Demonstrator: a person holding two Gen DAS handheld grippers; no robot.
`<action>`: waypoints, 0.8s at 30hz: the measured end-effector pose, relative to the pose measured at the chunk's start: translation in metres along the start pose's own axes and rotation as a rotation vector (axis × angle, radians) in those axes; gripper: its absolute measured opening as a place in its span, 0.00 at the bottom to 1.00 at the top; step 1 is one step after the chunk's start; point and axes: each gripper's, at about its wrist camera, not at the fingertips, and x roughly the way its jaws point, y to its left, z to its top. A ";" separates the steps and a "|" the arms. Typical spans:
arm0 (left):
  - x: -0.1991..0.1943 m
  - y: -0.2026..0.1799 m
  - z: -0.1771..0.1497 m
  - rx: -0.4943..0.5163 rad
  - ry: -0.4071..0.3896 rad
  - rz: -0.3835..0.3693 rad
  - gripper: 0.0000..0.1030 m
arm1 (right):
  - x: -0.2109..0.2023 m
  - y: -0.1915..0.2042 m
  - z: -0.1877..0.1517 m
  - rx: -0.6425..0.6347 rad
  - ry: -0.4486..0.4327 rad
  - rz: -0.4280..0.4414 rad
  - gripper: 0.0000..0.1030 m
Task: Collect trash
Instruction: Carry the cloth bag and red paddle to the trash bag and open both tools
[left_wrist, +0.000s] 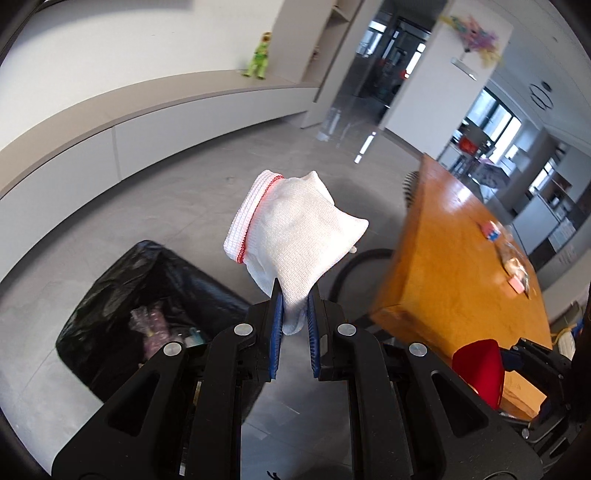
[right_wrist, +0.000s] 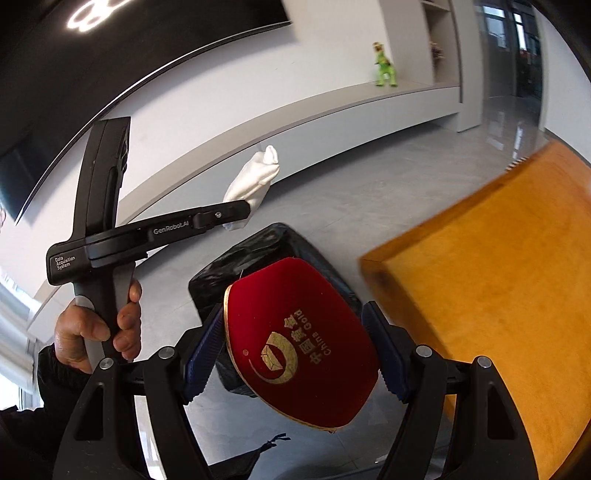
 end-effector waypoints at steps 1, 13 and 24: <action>-0.003 0.007 -0.001 -0.009 -0.003 0.012 0.11 | 0.005 0.008 0.003 -0.015 0.006 0.009 0.73; -0.041 0.110 -0.016 -0.247 -0.096 0.256 0.95 | 0.046 0.075 0.046 -0.141 -0.027 0.043 0.86; -0.034 0.106 -0.012 -0.251 -0.114 0.249 0.95 | 0.033 0.053 0.049 -0.096 -0.048 0.043 0.86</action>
